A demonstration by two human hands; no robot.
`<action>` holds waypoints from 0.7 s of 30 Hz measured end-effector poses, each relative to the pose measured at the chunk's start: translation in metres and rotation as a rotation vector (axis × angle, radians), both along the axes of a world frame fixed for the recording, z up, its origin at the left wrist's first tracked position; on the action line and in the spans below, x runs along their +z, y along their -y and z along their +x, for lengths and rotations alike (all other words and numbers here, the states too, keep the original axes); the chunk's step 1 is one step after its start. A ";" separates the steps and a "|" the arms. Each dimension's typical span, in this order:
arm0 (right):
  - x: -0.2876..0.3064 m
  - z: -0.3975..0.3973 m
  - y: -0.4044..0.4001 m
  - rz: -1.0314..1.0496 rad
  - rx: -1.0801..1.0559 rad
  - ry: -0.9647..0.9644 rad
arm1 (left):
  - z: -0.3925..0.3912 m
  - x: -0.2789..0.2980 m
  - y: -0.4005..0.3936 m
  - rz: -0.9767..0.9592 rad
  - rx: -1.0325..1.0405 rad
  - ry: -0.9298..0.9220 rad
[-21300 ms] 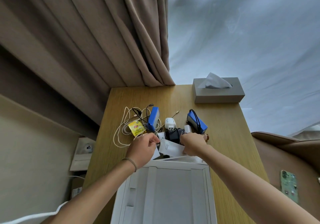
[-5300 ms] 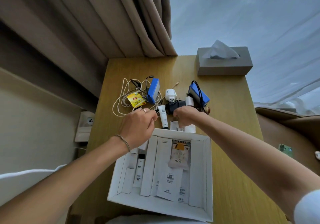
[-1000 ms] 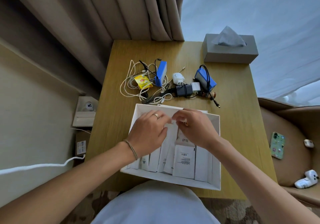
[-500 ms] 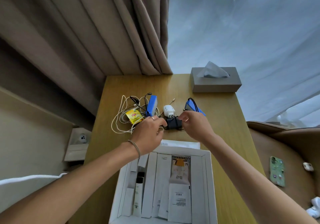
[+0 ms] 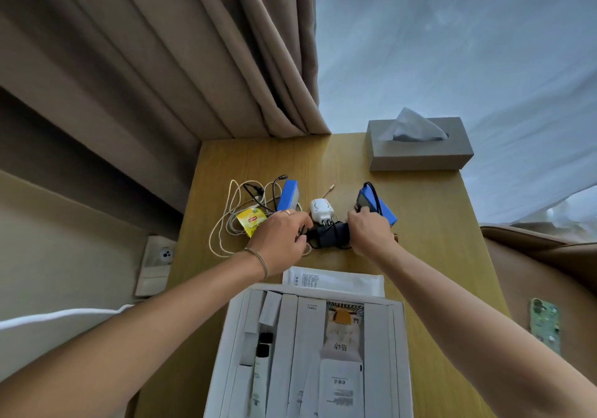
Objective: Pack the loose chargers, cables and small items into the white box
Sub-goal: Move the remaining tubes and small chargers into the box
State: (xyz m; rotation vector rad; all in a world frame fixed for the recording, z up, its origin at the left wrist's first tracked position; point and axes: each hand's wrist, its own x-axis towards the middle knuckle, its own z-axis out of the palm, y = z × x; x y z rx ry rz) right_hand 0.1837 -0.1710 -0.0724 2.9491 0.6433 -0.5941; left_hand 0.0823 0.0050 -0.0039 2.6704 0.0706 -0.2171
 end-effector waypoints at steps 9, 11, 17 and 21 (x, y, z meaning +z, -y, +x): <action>0.001 0.007 0.005 0.043 0.004 0.124 | 0.038 -0.020 0.003 -0.053 0.107 -0.106; 0.003 0.005 0.010 0.131 -0.061 0.179 | 0.048 -0.029 0.008 -0.031 0.142 -0.127; 0.016 -0.008 0.032 0.611 -0.268 0.048 | 0.083 -0.057 0.025 -0.028 0.263 -0.196; 0.023 -0.018 0.050 0.809 -0.421 -0.082 | 0.101 -0.078 0.034 0.051 0.301 -0.265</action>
